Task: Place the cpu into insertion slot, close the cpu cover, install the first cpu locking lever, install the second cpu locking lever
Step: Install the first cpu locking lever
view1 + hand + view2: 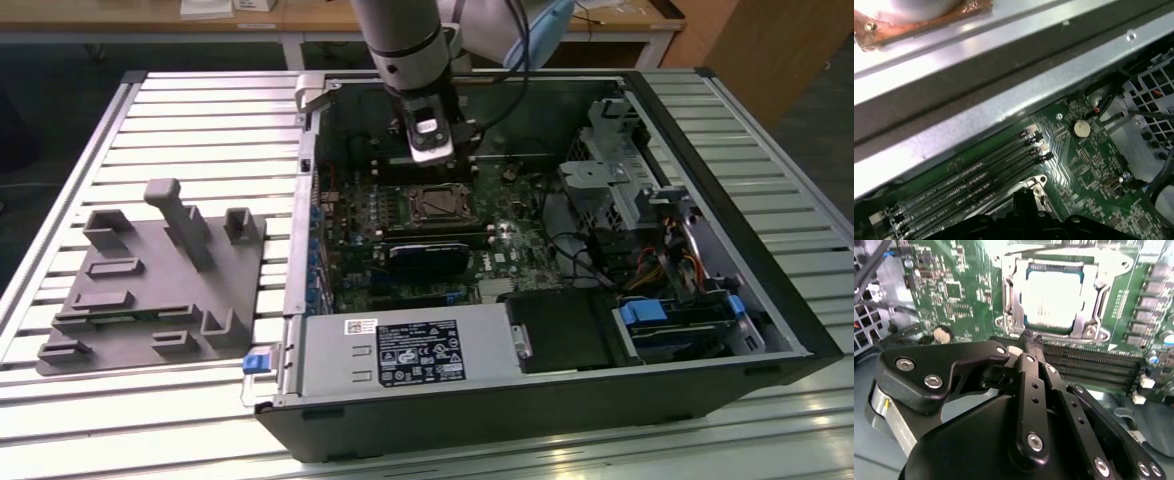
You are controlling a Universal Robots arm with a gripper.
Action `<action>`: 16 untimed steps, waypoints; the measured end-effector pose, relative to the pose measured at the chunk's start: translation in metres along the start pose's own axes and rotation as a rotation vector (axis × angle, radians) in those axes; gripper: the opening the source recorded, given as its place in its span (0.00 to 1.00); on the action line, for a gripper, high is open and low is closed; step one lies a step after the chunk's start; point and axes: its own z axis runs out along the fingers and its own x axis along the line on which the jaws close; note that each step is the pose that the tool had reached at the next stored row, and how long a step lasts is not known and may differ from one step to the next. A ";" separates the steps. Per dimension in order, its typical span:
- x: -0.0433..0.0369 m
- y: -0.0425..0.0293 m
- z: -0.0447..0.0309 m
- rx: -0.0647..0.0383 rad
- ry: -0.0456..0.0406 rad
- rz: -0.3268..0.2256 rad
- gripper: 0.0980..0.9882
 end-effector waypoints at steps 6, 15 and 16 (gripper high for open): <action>-0.0023 -0.0008 0.0003 0.028 -0.0029 -0.006 0.01; -0.0072 -0.0020 0.0020 0.063 0.0386 -0.004 0.01; -0.0078 -0.0022 0.0022 0.069 0.0450 -0.004 0.01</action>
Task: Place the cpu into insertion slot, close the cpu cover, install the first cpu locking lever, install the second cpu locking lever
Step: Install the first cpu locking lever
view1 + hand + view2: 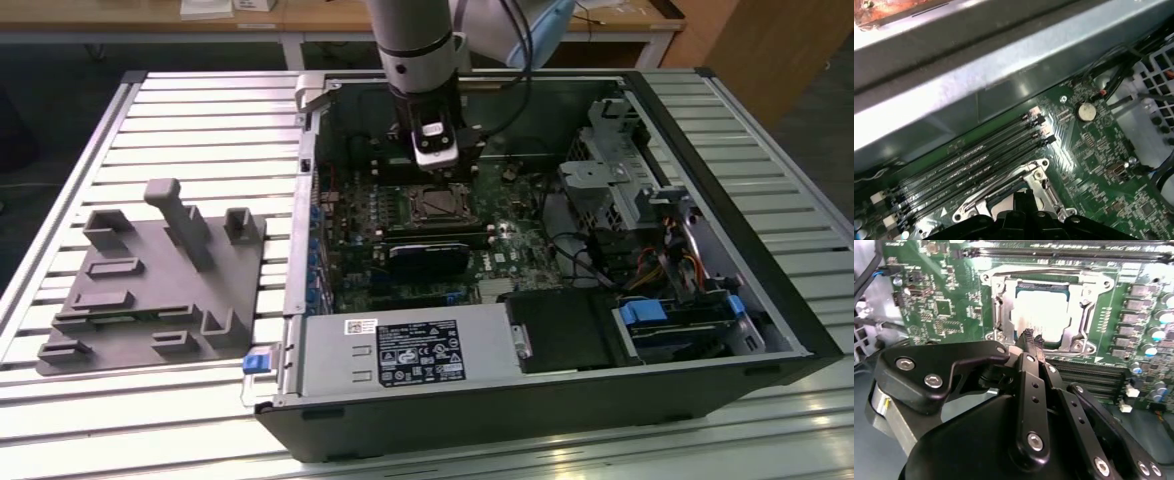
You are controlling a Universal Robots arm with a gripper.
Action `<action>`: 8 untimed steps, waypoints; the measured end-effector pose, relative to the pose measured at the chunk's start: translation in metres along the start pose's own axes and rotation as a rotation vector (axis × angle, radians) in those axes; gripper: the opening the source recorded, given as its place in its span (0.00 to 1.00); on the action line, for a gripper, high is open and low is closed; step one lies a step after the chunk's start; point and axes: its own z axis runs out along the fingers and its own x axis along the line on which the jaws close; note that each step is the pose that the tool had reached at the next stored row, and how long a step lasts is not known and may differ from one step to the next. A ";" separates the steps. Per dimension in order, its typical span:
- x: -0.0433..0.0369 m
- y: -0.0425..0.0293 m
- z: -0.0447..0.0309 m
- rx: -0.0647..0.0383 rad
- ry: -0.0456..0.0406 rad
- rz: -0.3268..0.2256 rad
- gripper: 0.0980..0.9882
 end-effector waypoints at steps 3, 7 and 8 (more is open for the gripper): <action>-0.0017 -0.0018 0.0001 0.014 0.0128 0.001 0.01; -0.0037 -0.0046 0.0000 0.025 0.0155 0.001 0.01; -0.0042 -0.0054 0.0000 0.028 0.0160 0.002 0.01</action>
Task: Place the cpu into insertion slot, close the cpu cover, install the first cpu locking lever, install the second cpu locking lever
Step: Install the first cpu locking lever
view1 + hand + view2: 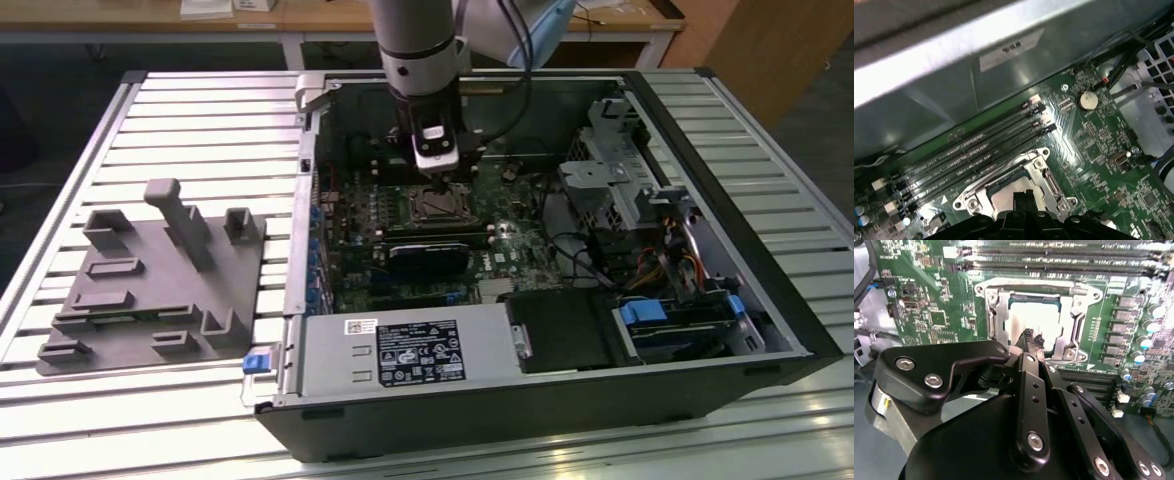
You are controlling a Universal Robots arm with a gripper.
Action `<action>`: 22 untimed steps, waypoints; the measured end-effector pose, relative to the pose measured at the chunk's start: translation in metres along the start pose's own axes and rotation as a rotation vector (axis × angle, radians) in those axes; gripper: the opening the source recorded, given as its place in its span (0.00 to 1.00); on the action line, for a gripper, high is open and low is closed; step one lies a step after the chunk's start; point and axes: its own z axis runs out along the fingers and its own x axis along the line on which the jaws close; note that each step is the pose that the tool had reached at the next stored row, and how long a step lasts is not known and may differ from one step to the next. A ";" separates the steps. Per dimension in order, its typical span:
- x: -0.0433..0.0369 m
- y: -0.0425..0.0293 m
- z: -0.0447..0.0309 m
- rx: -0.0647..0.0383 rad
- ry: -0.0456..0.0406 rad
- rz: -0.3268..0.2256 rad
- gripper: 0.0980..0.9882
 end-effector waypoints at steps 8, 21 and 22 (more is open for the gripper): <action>-0.0041 -0.0052 0.0005 0.026 0.0205 0.002 0.01; -0.0080 -0.0036 0.0016 0.047 0.0533 -0.002 0.01; -0.0088 -0.0031 0.0018 0.047 0.0531 -0.005 0.01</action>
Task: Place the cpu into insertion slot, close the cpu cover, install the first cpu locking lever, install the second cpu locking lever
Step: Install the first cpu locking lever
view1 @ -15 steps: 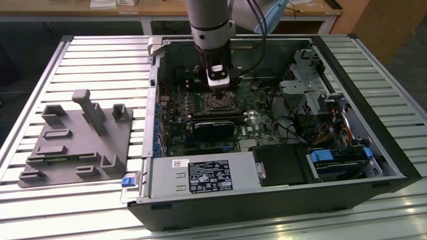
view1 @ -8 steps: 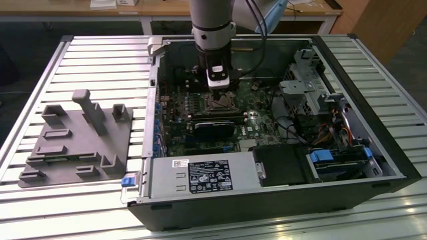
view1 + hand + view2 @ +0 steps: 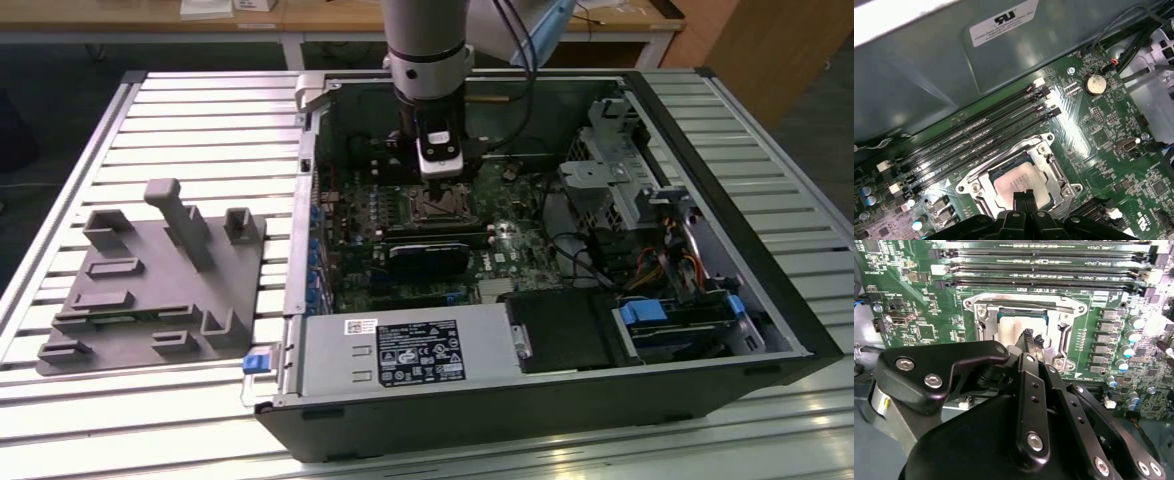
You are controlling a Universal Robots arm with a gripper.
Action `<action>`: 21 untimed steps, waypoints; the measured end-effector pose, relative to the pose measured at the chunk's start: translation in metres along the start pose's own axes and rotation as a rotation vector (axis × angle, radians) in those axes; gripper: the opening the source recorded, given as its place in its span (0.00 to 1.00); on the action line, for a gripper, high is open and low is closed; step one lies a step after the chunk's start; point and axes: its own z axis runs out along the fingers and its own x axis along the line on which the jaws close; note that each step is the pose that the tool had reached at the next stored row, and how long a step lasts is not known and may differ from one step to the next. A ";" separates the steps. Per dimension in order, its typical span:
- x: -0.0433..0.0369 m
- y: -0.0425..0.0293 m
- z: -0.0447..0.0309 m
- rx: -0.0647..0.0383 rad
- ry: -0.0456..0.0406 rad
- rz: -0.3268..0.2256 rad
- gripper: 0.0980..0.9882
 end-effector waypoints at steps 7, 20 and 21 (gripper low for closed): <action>-0.0027 0.0015 0.0010 0.005 -0.0014 -0.045 0.01; -0.0038 0.0022 0.0014 0.009 -0.0015 -0.147 0.01; -0.0039 0.0022 0.0004 0.009 -0.0015 -0.148 0.01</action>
